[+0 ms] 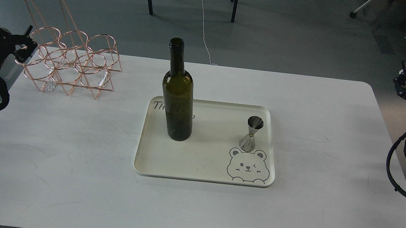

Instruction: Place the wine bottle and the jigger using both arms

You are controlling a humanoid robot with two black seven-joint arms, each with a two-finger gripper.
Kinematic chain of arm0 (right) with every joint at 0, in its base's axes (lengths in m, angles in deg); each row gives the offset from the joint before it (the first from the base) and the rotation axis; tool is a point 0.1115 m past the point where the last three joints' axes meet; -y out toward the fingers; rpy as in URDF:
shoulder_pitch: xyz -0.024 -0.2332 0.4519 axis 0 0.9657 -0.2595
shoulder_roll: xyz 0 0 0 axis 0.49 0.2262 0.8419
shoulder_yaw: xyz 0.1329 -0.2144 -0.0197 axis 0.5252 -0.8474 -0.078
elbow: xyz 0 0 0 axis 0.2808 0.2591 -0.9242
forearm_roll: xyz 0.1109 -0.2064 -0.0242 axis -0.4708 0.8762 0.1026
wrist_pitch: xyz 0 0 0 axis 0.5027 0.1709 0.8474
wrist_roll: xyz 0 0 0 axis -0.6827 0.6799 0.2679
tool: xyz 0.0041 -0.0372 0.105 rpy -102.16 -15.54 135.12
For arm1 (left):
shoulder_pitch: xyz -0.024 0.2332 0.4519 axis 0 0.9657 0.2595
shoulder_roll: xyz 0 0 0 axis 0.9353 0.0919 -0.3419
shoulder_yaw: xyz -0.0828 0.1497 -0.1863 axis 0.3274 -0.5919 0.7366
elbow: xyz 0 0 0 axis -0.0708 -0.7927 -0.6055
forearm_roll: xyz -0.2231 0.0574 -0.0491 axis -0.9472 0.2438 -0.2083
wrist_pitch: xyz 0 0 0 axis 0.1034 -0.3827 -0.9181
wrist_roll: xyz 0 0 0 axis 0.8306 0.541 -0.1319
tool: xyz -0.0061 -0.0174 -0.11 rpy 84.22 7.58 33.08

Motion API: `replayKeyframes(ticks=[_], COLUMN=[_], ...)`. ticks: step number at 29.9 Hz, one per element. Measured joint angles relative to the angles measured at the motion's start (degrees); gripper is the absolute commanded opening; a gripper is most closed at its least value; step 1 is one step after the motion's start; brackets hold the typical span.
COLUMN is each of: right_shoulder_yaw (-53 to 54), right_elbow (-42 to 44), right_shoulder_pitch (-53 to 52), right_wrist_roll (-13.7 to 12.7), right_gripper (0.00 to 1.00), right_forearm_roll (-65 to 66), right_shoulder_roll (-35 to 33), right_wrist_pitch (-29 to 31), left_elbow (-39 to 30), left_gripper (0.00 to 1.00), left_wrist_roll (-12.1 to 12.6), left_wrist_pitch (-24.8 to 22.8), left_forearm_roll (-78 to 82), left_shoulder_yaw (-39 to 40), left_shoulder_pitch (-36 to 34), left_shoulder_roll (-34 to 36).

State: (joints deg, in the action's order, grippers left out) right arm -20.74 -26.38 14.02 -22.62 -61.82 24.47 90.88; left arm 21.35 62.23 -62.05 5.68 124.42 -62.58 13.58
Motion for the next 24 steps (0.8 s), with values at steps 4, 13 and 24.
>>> replayKeyframes(ticks=[4, 13, 24], right_shoulder_yaw=[0.0, -3.8, -7.6], right_elbow=[-0.1, -3.5, -32.1], right_shoulder_pitch=[0.1, -0.6, 2.2], right_wrist_roll=[0.1, 0.5, 1.2], right_gripper=[0.99, 0.99, 0.99], right_forearm_roll=[0.0, 1.0, 18.6], right_shoulder_roll=[0.0, -1.0, -16.8], right_wrist_pitch=[0.0, 0.2, -9.4], left_elbow=[-0.1, -0.5, -0.8], left_gripper=[0.99, 0.99, 0.99], left_wrist_roll=[0.0, 0.3, 0.4], left_wrist_pitch=[0.4, -0.2, -1.0], left_forearm_roll=[0.1, 0.2, 0.9], left_shoulder_yaw=[-0.2, -0.2, 0.2], left_shoulder_pitch=[0.0, -0.2, -0.4], left_shoulder_roll=[0.0, 0.3, 0.0])
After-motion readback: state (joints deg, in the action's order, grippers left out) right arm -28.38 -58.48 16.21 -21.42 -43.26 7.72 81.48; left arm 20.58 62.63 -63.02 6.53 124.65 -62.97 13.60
